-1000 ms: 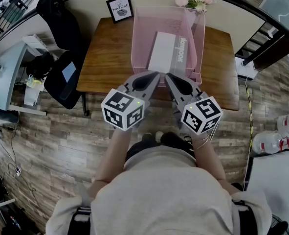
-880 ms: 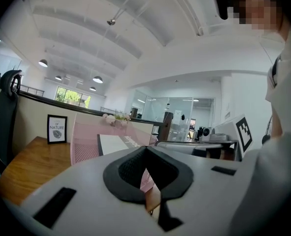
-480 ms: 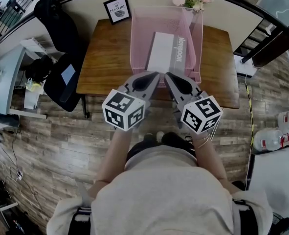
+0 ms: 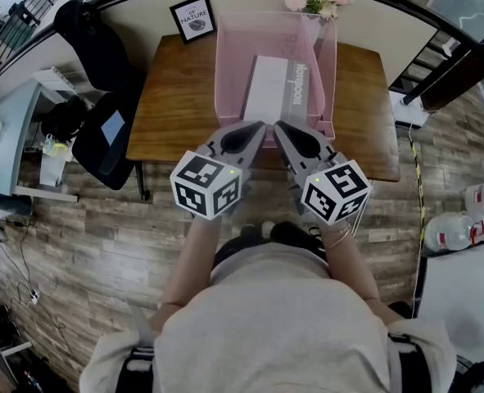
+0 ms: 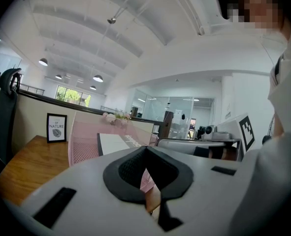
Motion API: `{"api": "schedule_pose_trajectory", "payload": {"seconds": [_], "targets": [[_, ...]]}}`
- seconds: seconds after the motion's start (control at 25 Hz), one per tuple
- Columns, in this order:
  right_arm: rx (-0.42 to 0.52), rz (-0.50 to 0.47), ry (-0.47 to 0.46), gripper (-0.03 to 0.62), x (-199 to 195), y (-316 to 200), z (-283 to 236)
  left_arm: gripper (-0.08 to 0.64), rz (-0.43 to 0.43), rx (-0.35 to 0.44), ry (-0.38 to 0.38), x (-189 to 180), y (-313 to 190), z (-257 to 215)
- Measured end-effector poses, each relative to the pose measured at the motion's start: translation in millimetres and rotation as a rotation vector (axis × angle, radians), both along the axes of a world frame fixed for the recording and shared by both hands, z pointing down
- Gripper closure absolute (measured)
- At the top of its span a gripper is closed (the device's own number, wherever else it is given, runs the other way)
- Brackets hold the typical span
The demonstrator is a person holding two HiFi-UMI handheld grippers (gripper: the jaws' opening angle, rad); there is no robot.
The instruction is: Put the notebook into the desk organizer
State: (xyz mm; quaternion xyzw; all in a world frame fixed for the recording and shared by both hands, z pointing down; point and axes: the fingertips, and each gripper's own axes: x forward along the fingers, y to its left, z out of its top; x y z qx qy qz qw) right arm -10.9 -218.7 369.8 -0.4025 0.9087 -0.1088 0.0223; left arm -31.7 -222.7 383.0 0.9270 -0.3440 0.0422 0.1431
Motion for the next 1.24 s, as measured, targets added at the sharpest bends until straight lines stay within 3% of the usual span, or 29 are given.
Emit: {"api": "schedule_pose_trajectory", "payload": {"seconds": [1.24], "targets": [[-0.017,-0.013,-0.002,0.581,0.0,-0.8,5.4,0.548,0.004,-0.015,-0.017,4.3,-0.6,4.9]]}}
